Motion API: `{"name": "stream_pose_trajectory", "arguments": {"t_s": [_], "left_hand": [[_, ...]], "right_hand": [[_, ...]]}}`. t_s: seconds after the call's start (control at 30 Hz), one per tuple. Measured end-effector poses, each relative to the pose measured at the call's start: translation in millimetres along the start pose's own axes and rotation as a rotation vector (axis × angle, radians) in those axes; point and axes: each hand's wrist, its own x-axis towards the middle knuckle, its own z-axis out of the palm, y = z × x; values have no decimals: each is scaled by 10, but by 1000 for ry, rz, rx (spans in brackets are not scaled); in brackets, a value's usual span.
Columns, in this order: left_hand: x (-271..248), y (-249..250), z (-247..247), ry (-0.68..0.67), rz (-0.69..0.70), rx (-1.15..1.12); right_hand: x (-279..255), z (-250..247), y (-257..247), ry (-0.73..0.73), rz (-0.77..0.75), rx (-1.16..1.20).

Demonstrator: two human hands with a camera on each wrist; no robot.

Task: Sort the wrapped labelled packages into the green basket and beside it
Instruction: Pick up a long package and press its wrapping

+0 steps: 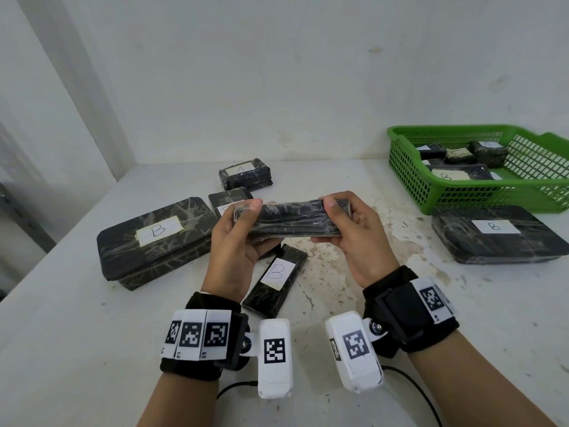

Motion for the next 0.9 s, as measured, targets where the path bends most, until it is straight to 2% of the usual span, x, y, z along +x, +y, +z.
{"name": "stream_pose_trajectory", "arguments": {"t_s": [0.07, 0.23, 0.4, 0.47, 0.67, 0.8, 0.9], "left_hand": [[-5, -12, 19, 47, 10, 47], [-13, -32, 36, 94, 35, 141], [-43, -12, 69, 49, -25, 93], [-50, -13, 77, 73, -20, 113], [-46, -39, 84, 159, 7, 199], [-85, -41, 146, 127, -20, 174], [-97, -30, 155, 119, -26, 154]], "right_hand": [[-11, 18, 3, 1, -8, -34], [-26, 58, 14, 23, 80, -42], [-44, 61, 28, 68, -20, -135], [-43, 63, 14, 69, -36, -151], [-66, 126, 41, 96, 56, -77], [-69, 115, 26, 161, -58, -151], [-71, 125, 42, 187, -74, -151]]}}
